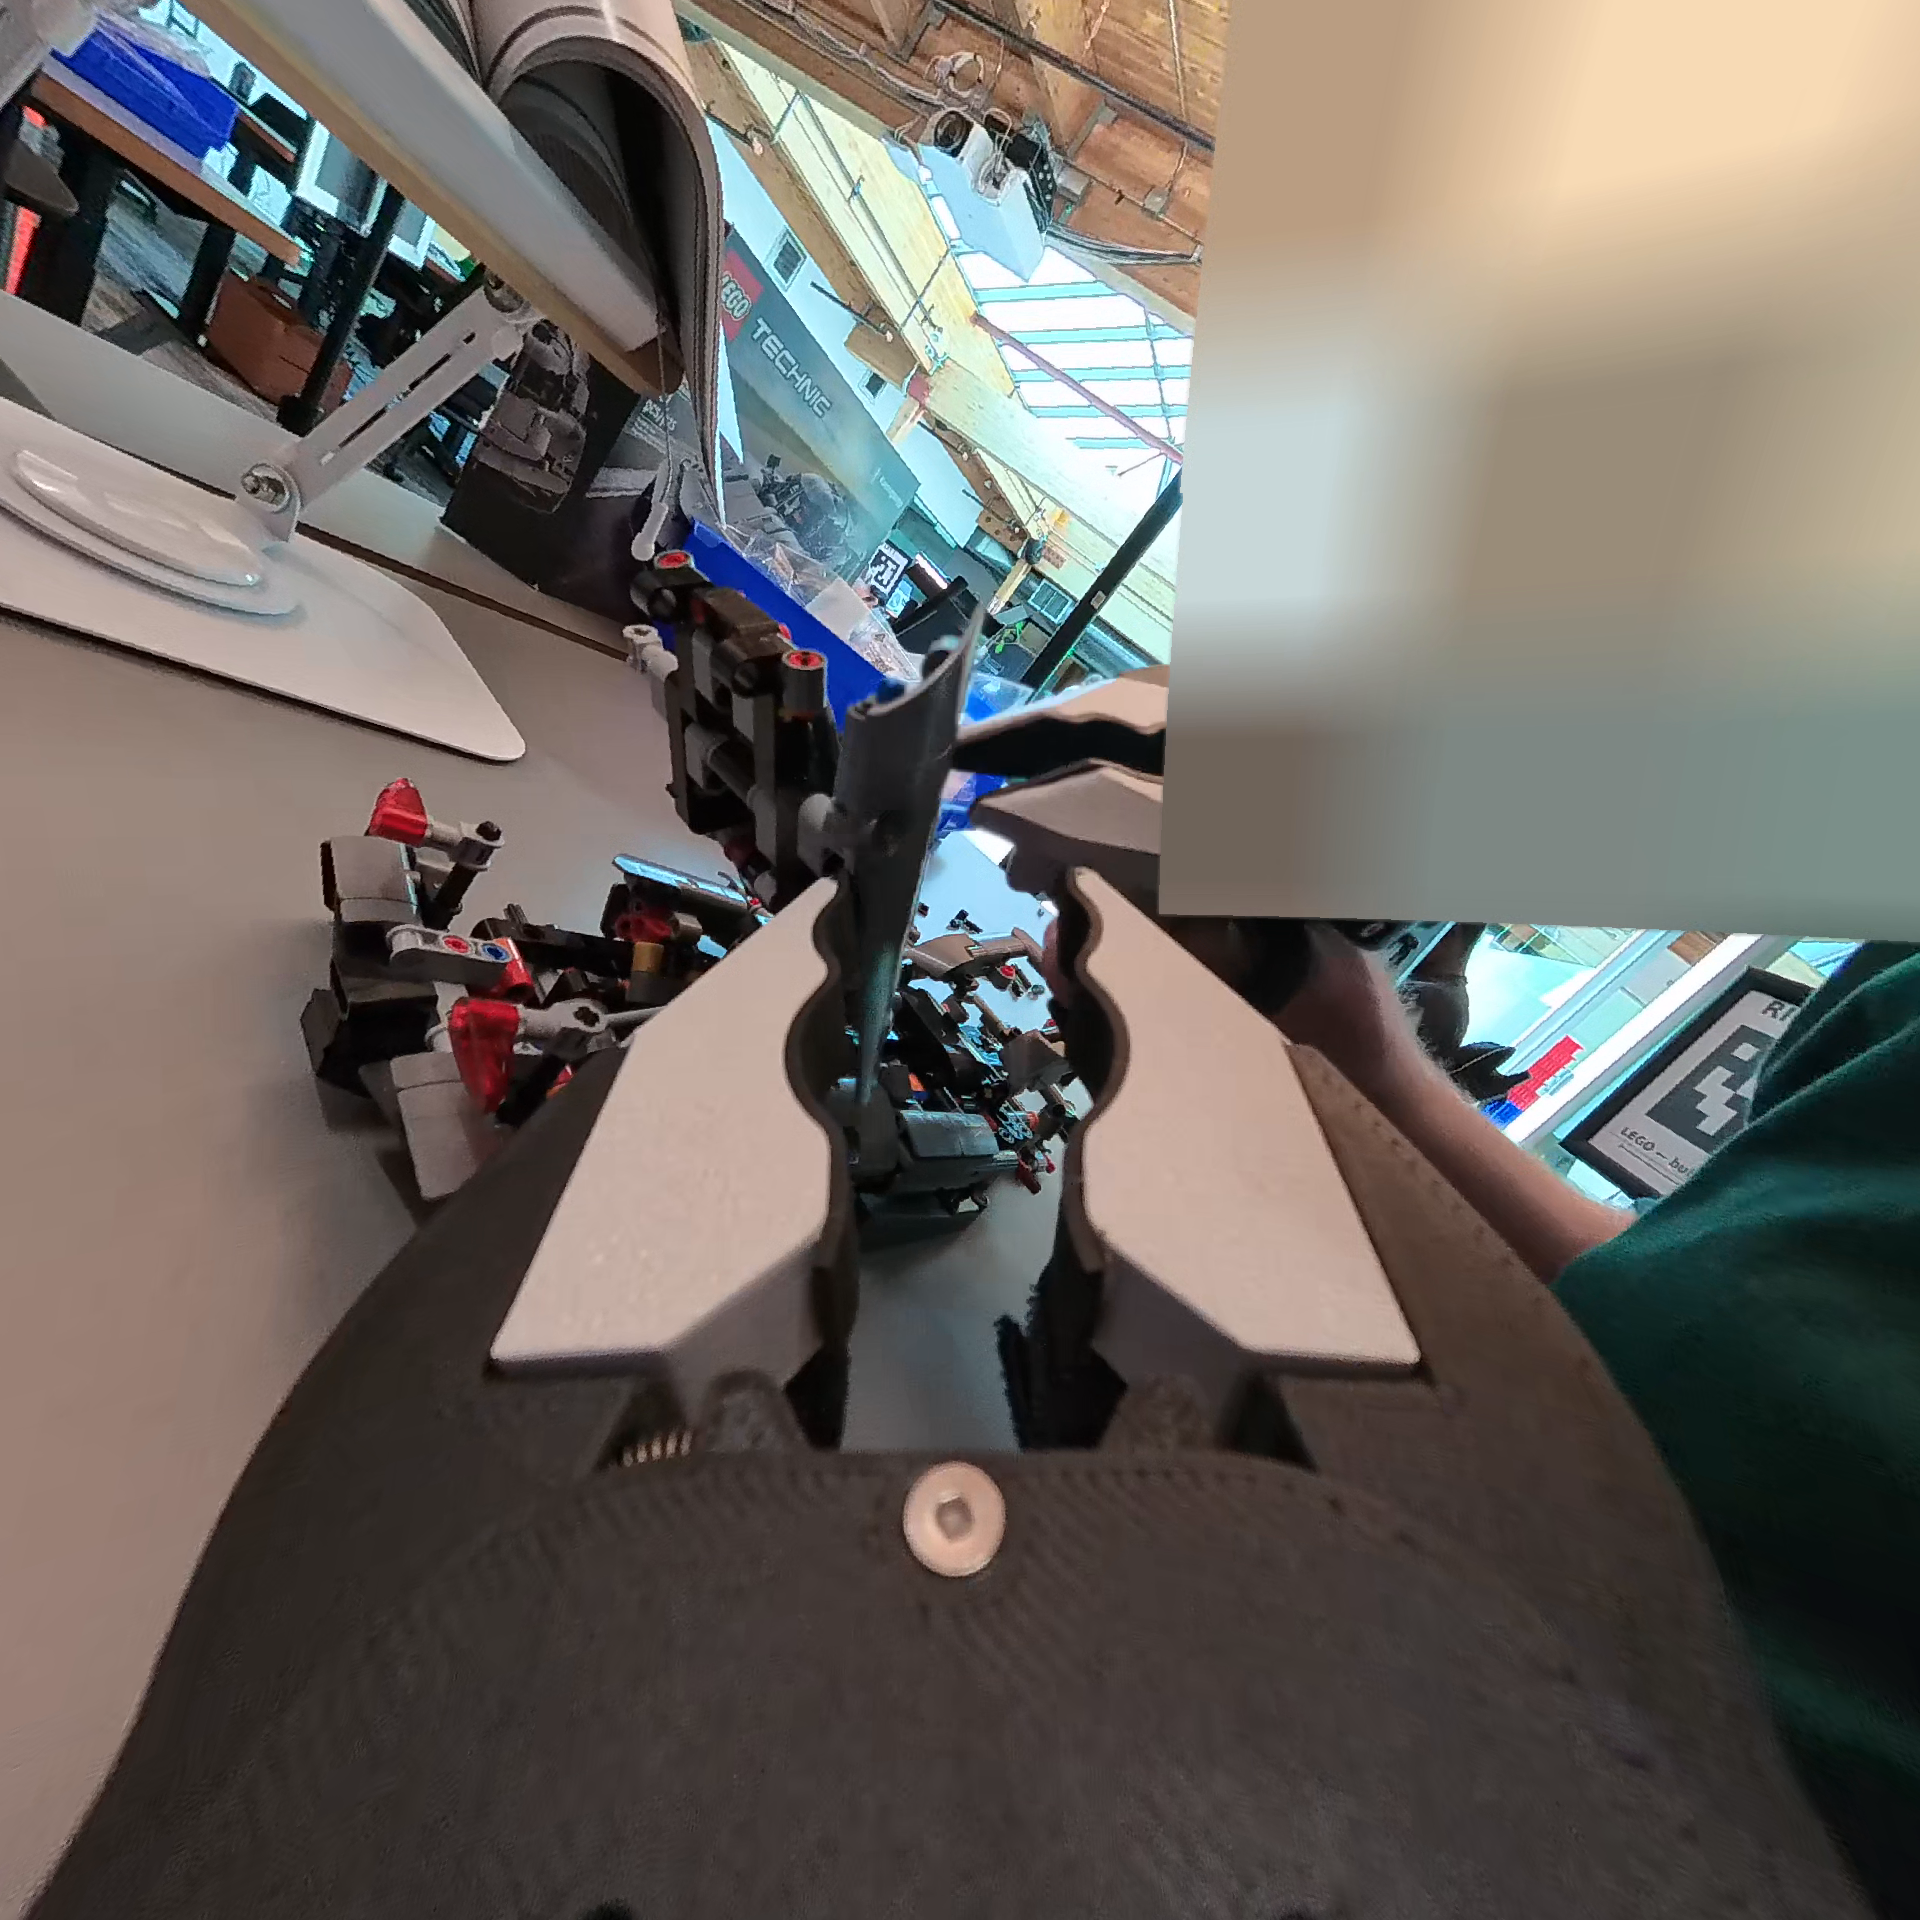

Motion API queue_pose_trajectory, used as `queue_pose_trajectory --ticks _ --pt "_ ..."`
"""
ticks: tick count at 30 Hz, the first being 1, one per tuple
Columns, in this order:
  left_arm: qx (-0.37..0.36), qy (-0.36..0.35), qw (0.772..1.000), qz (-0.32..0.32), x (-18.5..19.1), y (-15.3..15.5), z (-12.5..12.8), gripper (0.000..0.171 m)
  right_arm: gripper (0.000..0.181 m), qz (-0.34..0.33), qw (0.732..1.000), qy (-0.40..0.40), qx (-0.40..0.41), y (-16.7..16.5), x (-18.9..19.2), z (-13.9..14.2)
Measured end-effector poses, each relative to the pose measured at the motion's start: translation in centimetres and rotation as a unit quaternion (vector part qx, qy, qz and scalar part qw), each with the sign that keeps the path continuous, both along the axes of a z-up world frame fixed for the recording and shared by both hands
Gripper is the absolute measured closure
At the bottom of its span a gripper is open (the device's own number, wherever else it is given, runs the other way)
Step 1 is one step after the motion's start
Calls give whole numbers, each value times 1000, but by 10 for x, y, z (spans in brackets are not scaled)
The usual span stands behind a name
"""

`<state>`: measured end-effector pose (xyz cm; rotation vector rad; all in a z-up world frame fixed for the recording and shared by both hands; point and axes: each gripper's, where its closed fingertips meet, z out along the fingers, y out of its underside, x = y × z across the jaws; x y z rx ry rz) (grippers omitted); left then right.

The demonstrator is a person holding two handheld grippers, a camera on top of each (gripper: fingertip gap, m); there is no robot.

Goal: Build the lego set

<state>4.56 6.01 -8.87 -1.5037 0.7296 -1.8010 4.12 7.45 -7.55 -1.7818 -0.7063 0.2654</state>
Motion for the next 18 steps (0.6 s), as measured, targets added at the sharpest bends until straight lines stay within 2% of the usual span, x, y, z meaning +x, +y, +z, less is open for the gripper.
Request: queue_pose_trajectory --ticks 18 --pt "15 15 1000 12 2 0 -2 136 179 -37 999 -18 3 8 2 -8"
